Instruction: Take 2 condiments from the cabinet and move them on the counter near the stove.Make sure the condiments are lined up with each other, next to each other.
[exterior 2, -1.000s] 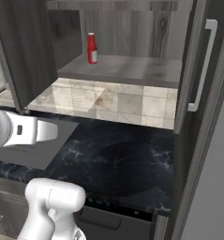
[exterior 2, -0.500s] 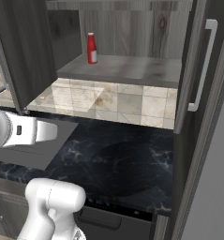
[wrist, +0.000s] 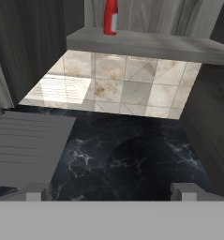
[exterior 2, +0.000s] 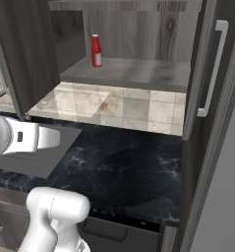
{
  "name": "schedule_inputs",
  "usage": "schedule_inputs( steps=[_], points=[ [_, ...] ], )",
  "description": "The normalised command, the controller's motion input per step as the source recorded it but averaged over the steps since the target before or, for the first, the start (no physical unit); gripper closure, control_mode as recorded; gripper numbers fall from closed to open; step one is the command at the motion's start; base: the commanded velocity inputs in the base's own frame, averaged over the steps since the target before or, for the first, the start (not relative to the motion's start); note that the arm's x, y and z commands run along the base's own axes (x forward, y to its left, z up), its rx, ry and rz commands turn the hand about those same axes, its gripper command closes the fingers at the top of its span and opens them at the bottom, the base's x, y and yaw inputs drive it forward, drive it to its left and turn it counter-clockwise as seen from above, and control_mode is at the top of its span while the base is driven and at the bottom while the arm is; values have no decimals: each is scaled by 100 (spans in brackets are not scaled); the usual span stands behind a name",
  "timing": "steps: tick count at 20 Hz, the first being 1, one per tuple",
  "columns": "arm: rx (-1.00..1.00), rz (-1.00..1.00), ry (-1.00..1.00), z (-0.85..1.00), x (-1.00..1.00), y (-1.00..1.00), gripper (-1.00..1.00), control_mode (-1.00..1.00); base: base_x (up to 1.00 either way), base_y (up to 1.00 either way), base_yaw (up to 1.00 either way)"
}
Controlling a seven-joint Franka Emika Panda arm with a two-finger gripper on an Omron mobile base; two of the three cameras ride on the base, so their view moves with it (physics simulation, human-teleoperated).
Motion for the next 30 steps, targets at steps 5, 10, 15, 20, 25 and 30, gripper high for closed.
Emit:
schedule_inputs(
  steps=[5,10,15,20,25,30],
  points=[
    [0,0,0,0,0,0,-100,100,0,-1,2],
    [0,15,1,0,-1,-22,-100,-100,0,-2,2],
    [0,25,-2,0,-9,-42,-100,-100,0,0,0],
    [0,21,-4,0,-9,-40,-100,-100,0,0,0],
    [0,2,-1,9,2,-3,-100,-100,0,0,0],
    [0,-1,-4,22,2,0,-100,-100,0,0,0]
  ],
)
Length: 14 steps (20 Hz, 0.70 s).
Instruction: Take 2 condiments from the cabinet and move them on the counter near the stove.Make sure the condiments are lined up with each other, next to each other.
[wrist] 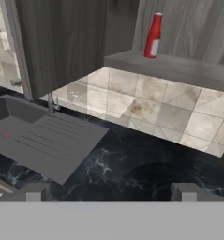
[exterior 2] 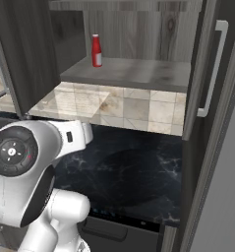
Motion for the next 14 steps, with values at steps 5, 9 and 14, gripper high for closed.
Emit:
schedule_inputs(
  steps=[5,9,14],
  points=[
    [0,-6,-3,25,10,1,-100,-100,0,0,0],
    [0,-4,-4,12,28,0,-100,-100,0,0,0],
    [0,-1,-1,9,51,0,-100,-100,0,0,0]
  ],
)
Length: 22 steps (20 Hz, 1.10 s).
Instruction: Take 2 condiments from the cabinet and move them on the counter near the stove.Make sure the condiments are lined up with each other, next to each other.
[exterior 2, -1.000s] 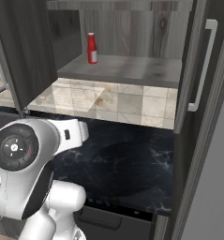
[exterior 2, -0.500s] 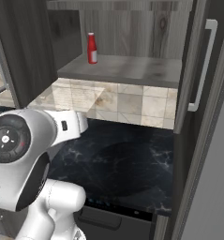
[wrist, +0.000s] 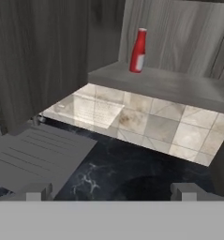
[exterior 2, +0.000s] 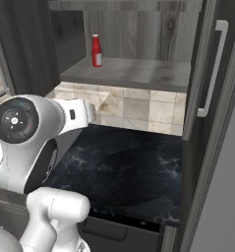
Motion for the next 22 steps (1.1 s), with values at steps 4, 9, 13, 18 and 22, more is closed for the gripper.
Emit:
schedule_inputs(
  steps=[4,9,13,18,22],
  points=[
    [0,0,0,12,53,0,-100,-100,0,0,0],
    [0,0,0,16,54,0,-100,-100,0,0,0],
    [0,0,0,24,47,0,-100,-100,0,0,0],
    [0,0,0,25,43,0,-100,-100,0,0,0],
    [0,0,0,19,40,0,-100,-100,0,0,0]
  ],
)
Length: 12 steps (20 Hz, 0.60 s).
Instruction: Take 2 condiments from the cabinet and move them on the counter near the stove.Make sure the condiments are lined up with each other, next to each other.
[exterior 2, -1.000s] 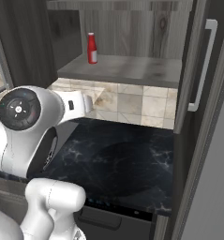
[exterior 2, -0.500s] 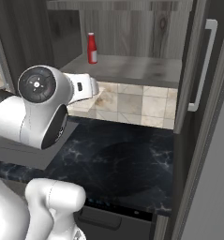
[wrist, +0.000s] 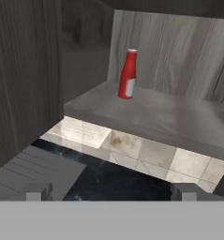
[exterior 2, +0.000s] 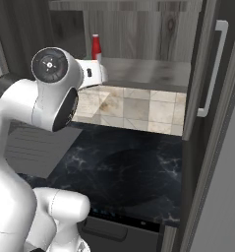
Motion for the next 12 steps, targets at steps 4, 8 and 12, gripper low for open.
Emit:
schedule_inputs(
  steps=[4,8,12],
  points=[
    [0,0,0,14,37,0,-100,-100,0,0,0],
    [0,0,0,9,34,0,-100,-100,0,0,0],
    [0,0,0,2,29,3,-100,-100,0,0,0]
  ],
)
